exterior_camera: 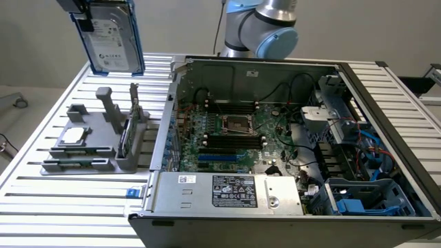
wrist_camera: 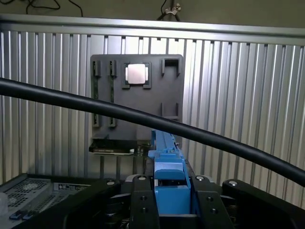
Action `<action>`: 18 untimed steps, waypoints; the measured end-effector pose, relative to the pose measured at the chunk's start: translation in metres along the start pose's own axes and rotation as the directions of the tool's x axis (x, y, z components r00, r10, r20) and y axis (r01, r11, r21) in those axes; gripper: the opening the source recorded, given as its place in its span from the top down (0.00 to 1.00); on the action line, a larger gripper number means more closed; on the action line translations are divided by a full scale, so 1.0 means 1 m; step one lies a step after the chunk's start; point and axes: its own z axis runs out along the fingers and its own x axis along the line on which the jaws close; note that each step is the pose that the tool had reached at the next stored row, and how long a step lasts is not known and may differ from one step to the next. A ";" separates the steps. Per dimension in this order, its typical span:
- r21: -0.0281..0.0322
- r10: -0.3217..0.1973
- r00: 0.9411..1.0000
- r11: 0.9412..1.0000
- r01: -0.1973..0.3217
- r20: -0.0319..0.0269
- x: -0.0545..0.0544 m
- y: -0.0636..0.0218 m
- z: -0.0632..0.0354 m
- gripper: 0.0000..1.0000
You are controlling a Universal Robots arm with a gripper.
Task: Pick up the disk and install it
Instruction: 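Insert the first disk wire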
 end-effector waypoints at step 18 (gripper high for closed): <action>-0.058 -0.002 0.999 0.998 0.004 0.042 0.019 -0.0154 -0.0119 0.68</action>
